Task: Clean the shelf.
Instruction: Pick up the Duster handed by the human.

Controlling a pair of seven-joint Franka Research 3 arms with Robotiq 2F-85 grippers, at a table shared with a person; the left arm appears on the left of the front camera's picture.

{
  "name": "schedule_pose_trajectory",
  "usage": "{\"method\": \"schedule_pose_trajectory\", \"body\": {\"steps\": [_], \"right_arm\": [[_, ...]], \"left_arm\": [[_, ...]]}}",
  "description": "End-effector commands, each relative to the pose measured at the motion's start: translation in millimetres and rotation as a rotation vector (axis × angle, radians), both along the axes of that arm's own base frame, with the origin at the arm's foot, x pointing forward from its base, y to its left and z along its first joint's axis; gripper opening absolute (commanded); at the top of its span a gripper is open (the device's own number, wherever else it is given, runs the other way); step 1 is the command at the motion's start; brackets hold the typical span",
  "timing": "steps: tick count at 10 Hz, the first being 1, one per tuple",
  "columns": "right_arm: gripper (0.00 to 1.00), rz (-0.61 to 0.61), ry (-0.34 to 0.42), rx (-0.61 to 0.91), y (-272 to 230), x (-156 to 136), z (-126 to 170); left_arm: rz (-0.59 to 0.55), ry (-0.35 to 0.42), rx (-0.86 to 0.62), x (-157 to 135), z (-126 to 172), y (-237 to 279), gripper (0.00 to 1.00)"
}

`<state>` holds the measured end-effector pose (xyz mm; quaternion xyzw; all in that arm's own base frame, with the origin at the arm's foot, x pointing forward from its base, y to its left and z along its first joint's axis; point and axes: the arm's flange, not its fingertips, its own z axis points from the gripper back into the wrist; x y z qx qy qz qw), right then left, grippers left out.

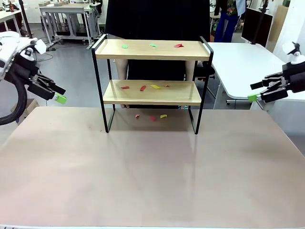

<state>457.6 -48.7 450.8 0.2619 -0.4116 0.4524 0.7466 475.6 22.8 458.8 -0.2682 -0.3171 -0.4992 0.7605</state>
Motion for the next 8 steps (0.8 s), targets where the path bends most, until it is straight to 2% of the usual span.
{"method": "schedule_pose_trajectory", "body": {"steps": [1, 2, 7, 8], "right_arm": [[1.00, 0.039, 0.020, 0.073, -3, 40, -18], [1.00, 0.000, 0.000, 0.000, 0, 0, 0], [1.00, 0.000, 0.000, 0.000, 0, 0, 0], [1.00, -0.010, 0.024, -0.003, 1, 6, 3]], "left_arm": [[-0.071, -0.027, -0.093, 20, -18, 9, 1.00], [-0.040, -0.032, -0.039, 7, -16, 9, 1.00], [-0.028, -0.022, -0.049, 7, -12, 9, 1.00], [-0.037, -0.026, -0.033, 8, -16, 10, 1.00]]}}
